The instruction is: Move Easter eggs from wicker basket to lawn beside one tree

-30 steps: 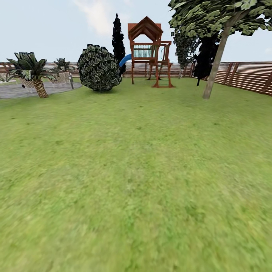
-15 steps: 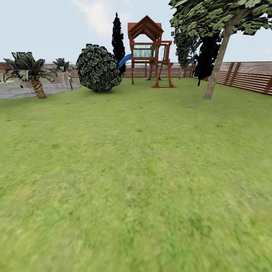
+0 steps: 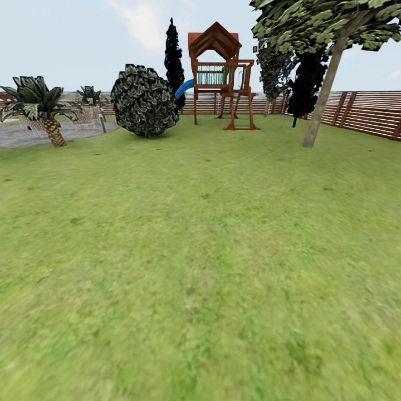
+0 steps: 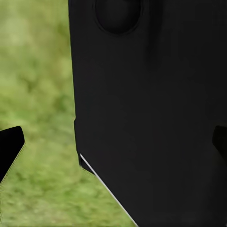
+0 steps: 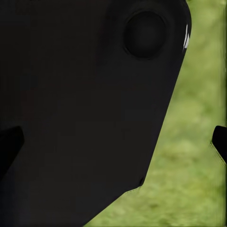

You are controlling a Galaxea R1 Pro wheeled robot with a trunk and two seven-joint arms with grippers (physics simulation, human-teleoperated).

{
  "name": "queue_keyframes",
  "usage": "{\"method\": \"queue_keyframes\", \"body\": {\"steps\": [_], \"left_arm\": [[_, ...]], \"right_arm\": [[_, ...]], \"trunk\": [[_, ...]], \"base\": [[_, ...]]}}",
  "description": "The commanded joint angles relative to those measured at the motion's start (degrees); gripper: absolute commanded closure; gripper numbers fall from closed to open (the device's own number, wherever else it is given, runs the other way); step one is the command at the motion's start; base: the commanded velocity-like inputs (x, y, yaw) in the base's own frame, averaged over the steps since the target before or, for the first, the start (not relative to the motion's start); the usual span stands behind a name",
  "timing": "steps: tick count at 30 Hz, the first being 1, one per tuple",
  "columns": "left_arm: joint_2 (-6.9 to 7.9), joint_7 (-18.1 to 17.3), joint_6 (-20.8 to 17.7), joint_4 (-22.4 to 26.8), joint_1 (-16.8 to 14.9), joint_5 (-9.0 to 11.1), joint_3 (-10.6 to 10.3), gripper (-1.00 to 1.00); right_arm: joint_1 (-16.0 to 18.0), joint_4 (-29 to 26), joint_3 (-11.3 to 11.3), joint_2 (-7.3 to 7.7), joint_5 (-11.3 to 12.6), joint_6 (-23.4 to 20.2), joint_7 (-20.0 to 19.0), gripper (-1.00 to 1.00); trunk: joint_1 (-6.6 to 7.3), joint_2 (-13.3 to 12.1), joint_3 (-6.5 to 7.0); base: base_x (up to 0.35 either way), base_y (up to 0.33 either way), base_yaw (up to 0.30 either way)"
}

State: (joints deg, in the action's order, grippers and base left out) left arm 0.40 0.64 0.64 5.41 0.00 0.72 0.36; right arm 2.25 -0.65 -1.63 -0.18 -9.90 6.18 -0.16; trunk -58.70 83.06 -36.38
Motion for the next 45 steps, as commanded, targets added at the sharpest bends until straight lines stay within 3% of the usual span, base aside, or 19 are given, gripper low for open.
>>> {"method": "queue_keyframes", "body": {"steps": [1, 45], "left_arm": [[-0.03, 0.1, 0.1, 0.0, 0.0, 0.0, 0.0, -1.00], [-0.05, 0.1, 0.0, 0.0, 0.0, 0.0, 0.0, -1.00]], "right_arm": [[0.0, 0.0, -0.1, 0.00, -0.2, 0.1, 0.0, -1.00], [0.0, 0.0, -0.1, 0.00, -0.2, 0.1, 0.0, -1.00]], "trunk": [[-0.03, 0.0, -0.04], [-0.03, 0.0, -0.04]], "base": [[0.317, 0.000, 0.000], [0.308, 0.000, 0.000]]}}
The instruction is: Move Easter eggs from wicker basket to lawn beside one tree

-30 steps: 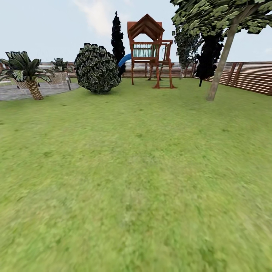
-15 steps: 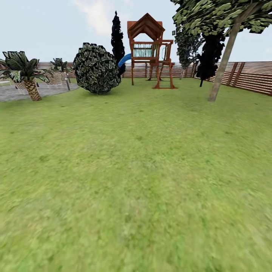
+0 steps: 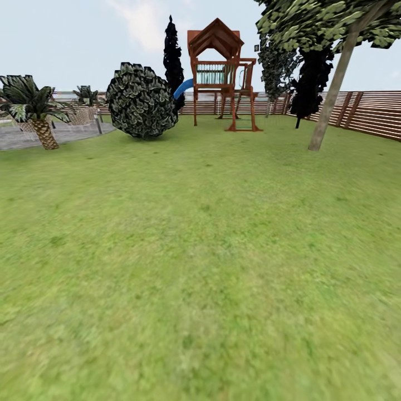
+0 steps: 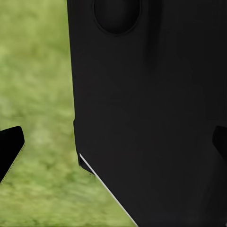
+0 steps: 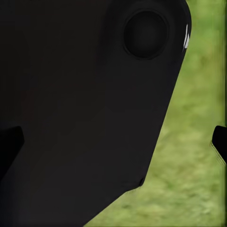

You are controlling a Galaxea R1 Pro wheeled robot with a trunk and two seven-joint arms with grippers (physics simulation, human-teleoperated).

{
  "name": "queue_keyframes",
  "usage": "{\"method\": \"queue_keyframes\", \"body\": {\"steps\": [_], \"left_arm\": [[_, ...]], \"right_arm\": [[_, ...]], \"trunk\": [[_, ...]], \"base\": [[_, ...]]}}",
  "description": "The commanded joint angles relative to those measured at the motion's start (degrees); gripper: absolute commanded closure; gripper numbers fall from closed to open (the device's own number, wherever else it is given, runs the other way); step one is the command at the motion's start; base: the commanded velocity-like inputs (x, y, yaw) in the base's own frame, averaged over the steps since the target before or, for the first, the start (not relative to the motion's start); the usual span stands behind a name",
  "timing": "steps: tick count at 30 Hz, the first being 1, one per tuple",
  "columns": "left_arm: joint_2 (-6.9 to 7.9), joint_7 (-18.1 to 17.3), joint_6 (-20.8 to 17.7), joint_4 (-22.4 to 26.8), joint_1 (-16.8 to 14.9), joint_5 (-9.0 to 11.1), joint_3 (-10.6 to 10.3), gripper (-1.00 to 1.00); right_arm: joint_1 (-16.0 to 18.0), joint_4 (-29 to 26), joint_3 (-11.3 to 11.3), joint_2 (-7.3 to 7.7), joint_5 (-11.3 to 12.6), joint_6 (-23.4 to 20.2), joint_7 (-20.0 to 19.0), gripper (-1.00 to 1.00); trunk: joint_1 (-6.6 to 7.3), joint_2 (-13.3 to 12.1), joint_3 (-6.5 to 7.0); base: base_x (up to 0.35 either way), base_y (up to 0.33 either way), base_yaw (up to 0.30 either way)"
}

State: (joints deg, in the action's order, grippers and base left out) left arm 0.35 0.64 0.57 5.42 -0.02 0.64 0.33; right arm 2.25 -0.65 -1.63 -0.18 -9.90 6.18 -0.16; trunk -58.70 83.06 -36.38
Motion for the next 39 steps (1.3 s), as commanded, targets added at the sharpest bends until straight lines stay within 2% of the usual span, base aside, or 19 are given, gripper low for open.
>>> {"method": "queue_keyframes", "body": {"steps": [1, 39], "left_arm": [[0.00, 0.1, 0.1, 0.0, 0.0, 0.1, 0.0, -1.00], [0.09, 0.2, 0.1, 0.0, 0.0, 0.2, 0.2, -1.00]], "right_arm": [[0.0, 0.0, -0.1, 0.00, -0.2, 0.1, 0.0, -1.00], [0.0, 0.1, 0.0, 0.15, 0.1, 0.1, 0.0, -1.00]], "trunk": [[-0.03, 0.0, -0.04], [-0.03, 0.0, -0.04]], "base": [[0.322, 0.000, 0.000], [0.323, 0.000, 0.000]]}}
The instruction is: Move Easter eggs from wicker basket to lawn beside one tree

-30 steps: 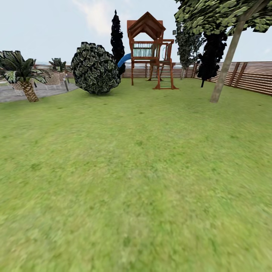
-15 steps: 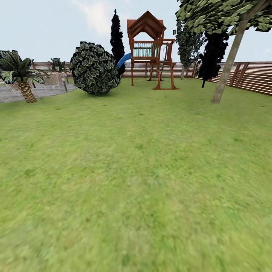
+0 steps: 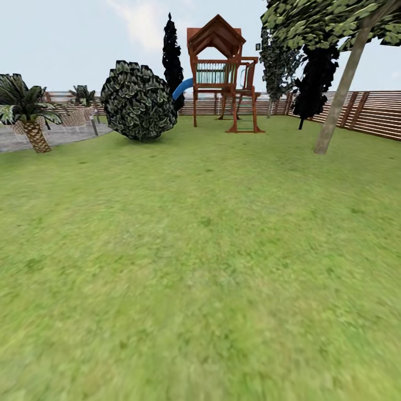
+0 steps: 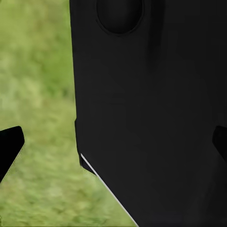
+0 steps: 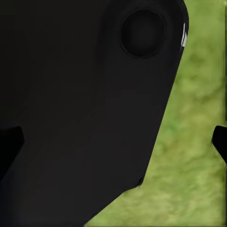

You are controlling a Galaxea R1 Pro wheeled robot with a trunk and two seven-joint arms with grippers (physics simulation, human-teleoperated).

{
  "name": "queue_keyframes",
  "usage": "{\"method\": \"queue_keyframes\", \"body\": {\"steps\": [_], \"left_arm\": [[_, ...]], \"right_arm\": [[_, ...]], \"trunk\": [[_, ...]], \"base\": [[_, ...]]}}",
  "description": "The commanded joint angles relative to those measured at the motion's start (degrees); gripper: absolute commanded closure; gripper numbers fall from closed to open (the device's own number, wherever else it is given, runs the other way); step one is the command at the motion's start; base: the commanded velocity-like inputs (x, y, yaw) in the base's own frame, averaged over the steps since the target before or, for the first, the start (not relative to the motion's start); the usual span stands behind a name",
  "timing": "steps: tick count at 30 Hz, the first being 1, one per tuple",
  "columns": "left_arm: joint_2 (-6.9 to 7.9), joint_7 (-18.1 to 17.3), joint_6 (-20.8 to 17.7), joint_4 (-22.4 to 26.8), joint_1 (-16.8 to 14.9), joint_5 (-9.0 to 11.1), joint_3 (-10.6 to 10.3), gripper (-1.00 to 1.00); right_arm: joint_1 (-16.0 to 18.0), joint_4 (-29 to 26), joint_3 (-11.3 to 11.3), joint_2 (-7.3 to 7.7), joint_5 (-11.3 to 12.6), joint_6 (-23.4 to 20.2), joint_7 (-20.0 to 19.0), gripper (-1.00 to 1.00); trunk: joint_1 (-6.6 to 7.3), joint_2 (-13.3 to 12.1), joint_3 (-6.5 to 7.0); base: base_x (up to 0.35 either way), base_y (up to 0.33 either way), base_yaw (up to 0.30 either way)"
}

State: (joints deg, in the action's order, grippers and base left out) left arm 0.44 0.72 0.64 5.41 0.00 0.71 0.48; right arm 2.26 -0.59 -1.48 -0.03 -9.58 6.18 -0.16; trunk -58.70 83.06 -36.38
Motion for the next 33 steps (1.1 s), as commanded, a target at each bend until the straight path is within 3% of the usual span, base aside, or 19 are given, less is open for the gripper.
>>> {"method": "queue_keyframes", "body": {"steps": [1, 15, 27, 33], "left_arm": [[0.00, 0.1, 0.1, 0.0, 0.0, 0.1, 0.0, -1.00], [0.26, 0.1, 0.1, 0.0, 0.0, 0.1, 0.0, -1.00], [0.18, 0.1, 0.1, 0.0, 0.0, 0.1, 0.0, -1.00], [0.17, 0.1, 0.1, 0.0, 0.0, 0.1, 0.0, -1.00]], "right_arm": [[0.0, 0.0, -0.1, 0.01, -0.2, 0.2, 0.0, -1.00], [0.0, 0.6, -0.1, -0.43, 0.1, 0.1, 0.0, -1.00], [0.0, 0.6, -0.4, 0.12, -0.6, 0.1, -0.5, -1.00], [0.0, 0.5, -0.4, 0.18, -0.7, 0.2, -0.5, -1.00]], "trunk": [[-0.03, 0.0, -0.04], [-0.03, 0.0, -0.04], [-0.03, 0.0, -0.04], [-0.03, 0.0, -0.04]], "base": [[0.323, 0.000, 0.000], [0.323, 0.000, 0.000], [0.323, 0.000, 0.001], [0.323, 0.000, 0.150]]}}
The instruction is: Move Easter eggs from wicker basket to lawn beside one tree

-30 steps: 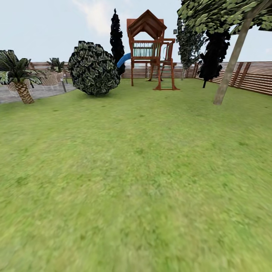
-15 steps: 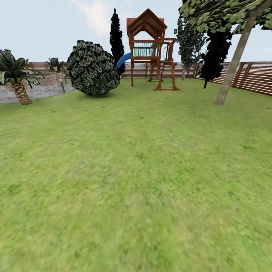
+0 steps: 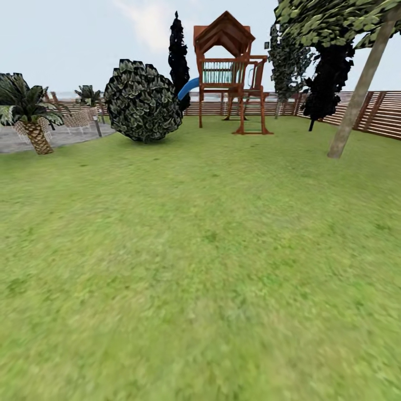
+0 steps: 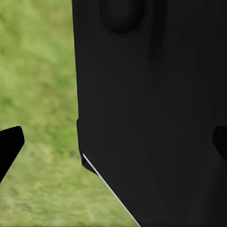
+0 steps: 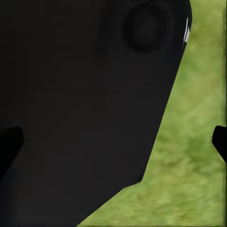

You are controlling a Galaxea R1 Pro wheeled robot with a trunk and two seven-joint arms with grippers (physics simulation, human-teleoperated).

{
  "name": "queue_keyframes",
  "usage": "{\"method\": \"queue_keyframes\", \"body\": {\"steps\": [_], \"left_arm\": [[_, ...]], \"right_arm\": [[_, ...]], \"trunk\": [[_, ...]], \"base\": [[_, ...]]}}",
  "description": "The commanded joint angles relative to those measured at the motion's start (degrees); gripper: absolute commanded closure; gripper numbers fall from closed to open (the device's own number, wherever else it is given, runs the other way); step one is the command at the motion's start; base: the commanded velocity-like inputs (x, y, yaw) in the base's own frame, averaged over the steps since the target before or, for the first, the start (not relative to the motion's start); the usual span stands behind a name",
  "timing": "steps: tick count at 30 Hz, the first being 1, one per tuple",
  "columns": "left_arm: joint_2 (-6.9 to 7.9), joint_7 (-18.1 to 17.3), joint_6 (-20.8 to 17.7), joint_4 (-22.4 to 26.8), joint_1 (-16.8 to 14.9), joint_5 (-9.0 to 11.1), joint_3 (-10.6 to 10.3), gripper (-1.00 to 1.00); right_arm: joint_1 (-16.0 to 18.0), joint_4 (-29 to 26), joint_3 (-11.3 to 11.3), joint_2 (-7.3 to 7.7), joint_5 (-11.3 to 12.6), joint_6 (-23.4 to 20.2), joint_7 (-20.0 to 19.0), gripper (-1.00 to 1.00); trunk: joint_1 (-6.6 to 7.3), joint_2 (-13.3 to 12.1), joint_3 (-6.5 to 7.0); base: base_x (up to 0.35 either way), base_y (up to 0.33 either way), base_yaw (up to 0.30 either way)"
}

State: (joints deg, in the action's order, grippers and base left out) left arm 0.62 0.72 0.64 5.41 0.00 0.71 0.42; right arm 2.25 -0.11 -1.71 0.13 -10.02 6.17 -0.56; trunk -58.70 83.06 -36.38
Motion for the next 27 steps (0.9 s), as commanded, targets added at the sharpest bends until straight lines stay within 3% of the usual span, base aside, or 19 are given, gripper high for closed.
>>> {"method": "queue_keyframes", "body": {"steps": [1, 27], "left_arm": [[0.00, 0.1, 0.1, 0.0, 0.0, 0.1, 0.0, -1.00], [-0.23, 0.1, 0.1, 0.0, 0.0, 0.1, -0.1, -1.00]], "right_arm": [[0.0, 0.0, -0.1, 0.03, -0.2, 0.2, -0.1, -1.00], [0.0, -0.4, 0.0, -0.30, 0.0, 0.2, 0.4, -1.00]], "trunk": [[-0.03, 0.0, -0.04], [-0.03, 0.0, -0.04]], "base": [[0.323, 0.000, 0.046], [0.323, 0.000, 0.003]]}}
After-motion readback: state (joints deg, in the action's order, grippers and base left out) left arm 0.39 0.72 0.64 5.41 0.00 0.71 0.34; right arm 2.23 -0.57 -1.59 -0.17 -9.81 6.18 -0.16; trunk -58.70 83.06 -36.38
